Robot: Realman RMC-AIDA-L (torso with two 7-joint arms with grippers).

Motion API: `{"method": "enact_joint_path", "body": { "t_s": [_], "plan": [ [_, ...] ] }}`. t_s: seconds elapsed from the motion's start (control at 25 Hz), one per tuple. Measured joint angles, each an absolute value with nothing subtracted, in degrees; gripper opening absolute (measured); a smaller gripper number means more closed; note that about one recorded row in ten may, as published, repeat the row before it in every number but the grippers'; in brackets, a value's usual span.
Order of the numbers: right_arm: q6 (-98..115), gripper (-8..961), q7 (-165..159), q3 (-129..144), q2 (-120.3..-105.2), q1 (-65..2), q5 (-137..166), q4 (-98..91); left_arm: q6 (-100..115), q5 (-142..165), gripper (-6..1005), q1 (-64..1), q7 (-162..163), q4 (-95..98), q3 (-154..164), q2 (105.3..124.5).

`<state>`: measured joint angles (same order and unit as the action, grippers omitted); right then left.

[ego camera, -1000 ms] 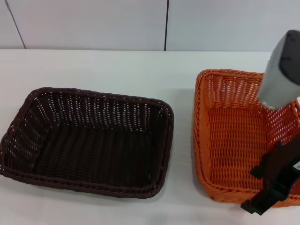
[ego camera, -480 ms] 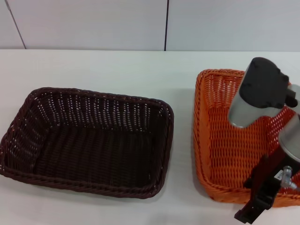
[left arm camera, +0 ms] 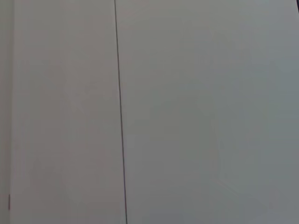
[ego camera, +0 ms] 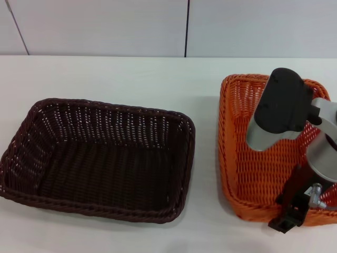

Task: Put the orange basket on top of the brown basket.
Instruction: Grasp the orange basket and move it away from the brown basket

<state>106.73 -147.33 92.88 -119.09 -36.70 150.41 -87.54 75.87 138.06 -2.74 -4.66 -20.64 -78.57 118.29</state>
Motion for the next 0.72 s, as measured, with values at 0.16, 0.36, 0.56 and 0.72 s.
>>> {"method": "enact_joint_path", "body": {
  "t_s": [0.16,0.36,0.56,0.72],
  "plan": [
    [106.05,574,-147.56,94.44,-119.09,-36.8,150.39,-87.06,76.01,138.18,724,-2.72,-4.66,-20.02,-78.57,118.29],
    [104.28,394,-148.24,95.58,-119.12,-36.23,150.36,-88.73,76.42,138.28,724,-2.72,-4.81,-20.0,-78.44,118.29],
    [101.27,220,-150.14,95.62,-119.26,-34.66,150.33,-93.45,76.44,138.37,724,-2.72,-4.92,-20.01,-78.39,118.29],
    [100.18,155,-151.48,95.18,-119.26,-34.08,150.33,-96.35,76.46,138.37,724,-2.54,-4.79,-20.02,-78.39,118.29]
  ]
}}
